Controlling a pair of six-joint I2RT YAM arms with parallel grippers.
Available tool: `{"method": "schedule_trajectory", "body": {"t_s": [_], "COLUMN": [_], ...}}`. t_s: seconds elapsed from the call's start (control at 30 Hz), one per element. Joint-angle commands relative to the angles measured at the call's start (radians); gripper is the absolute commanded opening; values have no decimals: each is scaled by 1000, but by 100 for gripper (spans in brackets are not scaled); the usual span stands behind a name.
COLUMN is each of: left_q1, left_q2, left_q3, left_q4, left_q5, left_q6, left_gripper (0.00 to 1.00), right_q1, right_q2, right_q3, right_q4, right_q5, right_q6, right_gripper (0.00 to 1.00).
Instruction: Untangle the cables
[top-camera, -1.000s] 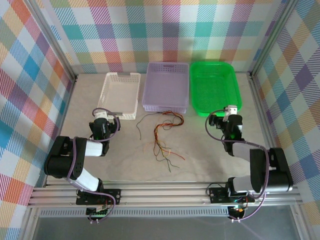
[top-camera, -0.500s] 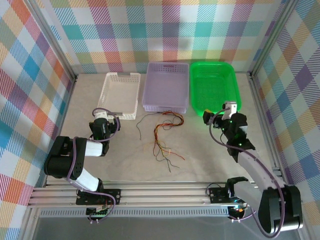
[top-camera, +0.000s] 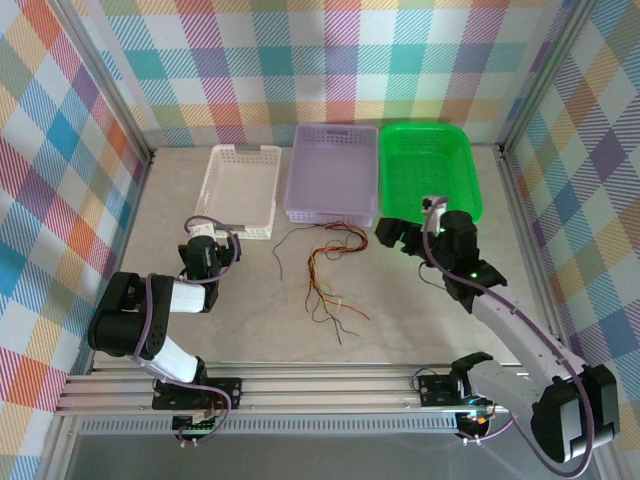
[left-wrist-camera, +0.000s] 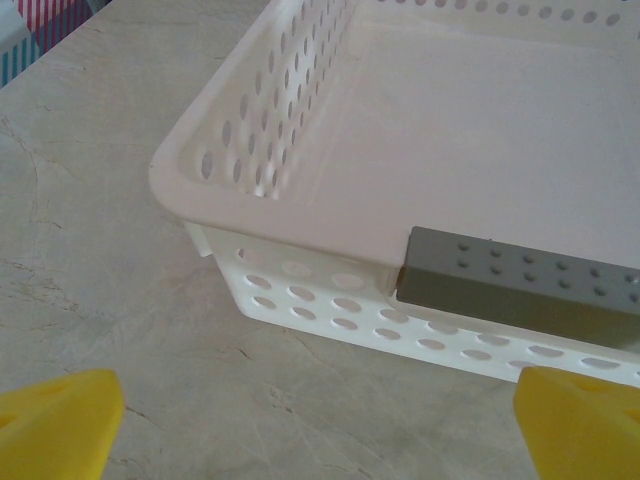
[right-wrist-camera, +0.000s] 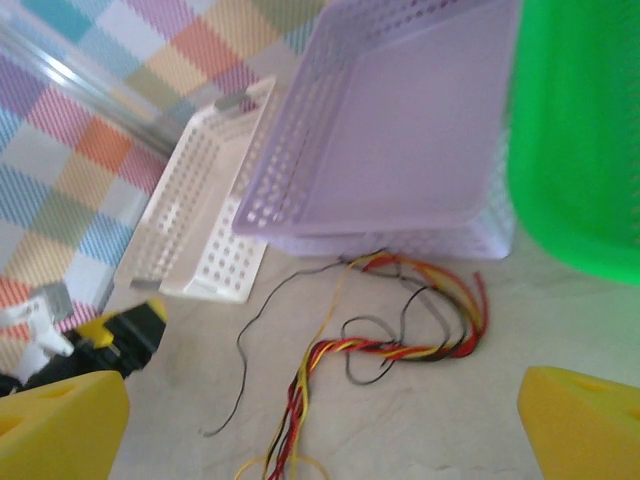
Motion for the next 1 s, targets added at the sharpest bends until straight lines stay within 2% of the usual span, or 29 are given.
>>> {"method": "schedule_trajectory", "body": {"t_s": [0.0,0.27,0.6,0.97], "left_q1": [0,0,0,0], "left_q2": [1,1,2,1], "left_q3": [10,10,12,12], "left_q4": [33,33,33,33], "left_q5": [0,0,0,-1], "left_q6": [-4,-4,-4,-4], "left_gripper": [100,100,100,100], "right_q1": [79,178,181,181], "right_q2": [67,350,645,827], "right_q3": [72,198,350,464], "right_q4": [-128,-213,-212,-202], "right_q5": [148,269,318,389], "right_q6": [-17,-18,-84,-164], "right_gripper": [100,100,100,89]}}
